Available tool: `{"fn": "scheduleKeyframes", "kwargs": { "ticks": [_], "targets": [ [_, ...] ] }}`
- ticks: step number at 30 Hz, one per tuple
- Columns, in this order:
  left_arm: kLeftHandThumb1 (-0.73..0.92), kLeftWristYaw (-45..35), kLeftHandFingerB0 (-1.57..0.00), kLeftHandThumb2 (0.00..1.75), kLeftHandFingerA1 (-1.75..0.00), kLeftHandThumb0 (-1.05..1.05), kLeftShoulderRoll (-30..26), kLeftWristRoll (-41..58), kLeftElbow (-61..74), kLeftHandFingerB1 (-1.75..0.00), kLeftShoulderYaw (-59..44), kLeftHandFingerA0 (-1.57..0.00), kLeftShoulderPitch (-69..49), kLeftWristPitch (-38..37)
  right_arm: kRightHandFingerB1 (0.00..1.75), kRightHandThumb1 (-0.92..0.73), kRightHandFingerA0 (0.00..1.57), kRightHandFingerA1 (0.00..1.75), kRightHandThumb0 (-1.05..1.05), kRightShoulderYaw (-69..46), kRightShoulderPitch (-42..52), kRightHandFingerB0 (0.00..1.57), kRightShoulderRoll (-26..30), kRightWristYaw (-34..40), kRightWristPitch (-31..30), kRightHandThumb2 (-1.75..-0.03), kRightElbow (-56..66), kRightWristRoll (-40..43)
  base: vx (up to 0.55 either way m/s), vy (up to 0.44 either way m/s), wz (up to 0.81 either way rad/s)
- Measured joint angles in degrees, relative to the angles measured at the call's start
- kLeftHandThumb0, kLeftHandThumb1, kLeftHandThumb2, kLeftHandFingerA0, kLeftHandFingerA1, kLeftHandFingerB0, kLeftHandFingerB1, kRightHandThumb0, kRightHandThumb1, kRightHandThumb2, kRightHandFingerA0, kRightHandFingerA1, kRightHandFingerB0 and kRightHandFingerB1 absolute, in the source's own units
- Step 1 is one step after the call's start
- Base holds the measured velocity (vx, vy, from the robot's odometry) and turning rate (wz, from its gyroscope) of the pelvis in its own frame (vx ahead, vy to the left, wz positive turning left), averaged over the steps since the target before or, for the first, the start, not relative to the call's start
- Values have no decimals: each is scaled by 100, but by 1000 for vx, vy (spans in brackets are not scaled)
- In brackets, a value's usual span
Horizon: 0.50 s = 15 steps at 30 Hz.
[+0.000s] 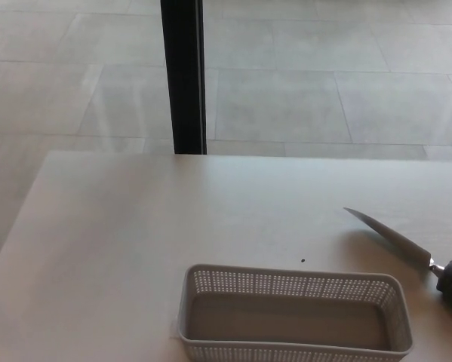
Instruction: A garden tool is kept on the righthand side and a container is kept on the lefthand side on a desk infront of the robot. the robot uses its right hand to pick up the garden tool and makes a scooping motion inside the container
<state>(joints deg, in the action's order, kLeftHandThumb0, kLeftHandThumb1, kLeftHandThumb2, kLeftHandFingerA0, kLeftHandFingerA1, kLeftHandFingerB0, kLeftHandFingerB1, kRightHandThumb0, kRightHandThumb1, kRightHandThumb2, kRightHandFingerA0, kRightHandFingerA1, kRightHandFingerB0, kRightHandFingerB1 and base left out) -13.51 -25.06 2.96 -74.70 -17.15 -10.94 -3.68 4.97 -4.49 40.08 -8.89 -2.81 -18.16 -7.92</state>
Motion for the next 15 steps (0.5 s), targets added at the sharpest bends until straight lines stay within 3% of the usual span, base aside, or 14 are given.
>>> {"fn": "scheduleKeyframes", "kwargs": {
  "ticks": [1,5,6,7,8,9,10,11,12,13,14,15],
  "targets": [
    [2,-10,-75,116,-123,-98,-4,-1,-1,-107,8,-104,-7,-6,17,-72,0,15,-99,88,-20,10,21,0,29,-111,-69,-94,0,0,0],
    [9,-47,-75,117,-119,-94,-28,3,26,-105,25,-99,-48,-64,15,-74,0,13,-101,343,-279,12,40,3,92,-111,-504,-390,0,0,0],
    [4,-49,-80,118,-125,-93,-31,2,26,-110,32,-111,-51,-77,15,-74,0,14,-99,368,-317,10,40,6,102,-112,-571,-430,0,0,0],
    [4,-51,-73,115,-114,-93,-32,4,20,-106,32,-89,-55,-95,14,-77,0,11,-103,417,-404,11,40,18,126,-112,-708,-523,0,0,0],
    [4,-53,-74,117,-123,-103,-32,9,10,-106,27,-106,-55,-97,14,-76,0,11,-102,462,-480,7,40,34,140,-112,-807,-585,0,0,0],
    [4,-55,-74,118,-124,-104,-32,9,2,-107,34,-106,-54,-103,15,-75,0,13,-100,526,-575,6,40,58,151,-111,-930,-666,0,0,0],
    [3,-56,-72,119,-125,-105,-32,7,-7,-107,43,-105,-55,-117,26,-86,0,2,-90,584,-669,4,40,81,165,-72,-1058,-744,0,0,0],
    [4,-59,-76,116,-121,-93,-32,8,-15,-105,46,-101,-55,-129,16,-77,0,9,-104,634,-757,13,39,111,178,-110,-1185,-819,0,0,0],
    [4,-62,-76,116,-121,-93,-32,8,-20,-105,48,-101,-54,-132,16,-77,0,9,-104,678,-827,13,39,136,191,-110,-1289,-884,0,0,0],
    [6,-65,-79,121,-127,-101,-32,8,-23,-112,53,-102,-53,-132,28,-86,0,10,-90,710,-884,6,38,158,202,-66,-1365,-940,0,0,0],
    [2,-74,-81,116,-122,-98,-33,10,-16,-109,54,-104,-59,-133,26,-69,0,20,-91,766,-964,6,34,193,220,-109,-1478,-1011,0,0,0],
    [4,-86,-78,116,-122,-96,-34,11,-5,-107,59,-104,-66,-137,27,-69,0,20,-90,823,-1039,7,24,234,237,-108,-1582,-1078,0,0,0]
  ]
}}
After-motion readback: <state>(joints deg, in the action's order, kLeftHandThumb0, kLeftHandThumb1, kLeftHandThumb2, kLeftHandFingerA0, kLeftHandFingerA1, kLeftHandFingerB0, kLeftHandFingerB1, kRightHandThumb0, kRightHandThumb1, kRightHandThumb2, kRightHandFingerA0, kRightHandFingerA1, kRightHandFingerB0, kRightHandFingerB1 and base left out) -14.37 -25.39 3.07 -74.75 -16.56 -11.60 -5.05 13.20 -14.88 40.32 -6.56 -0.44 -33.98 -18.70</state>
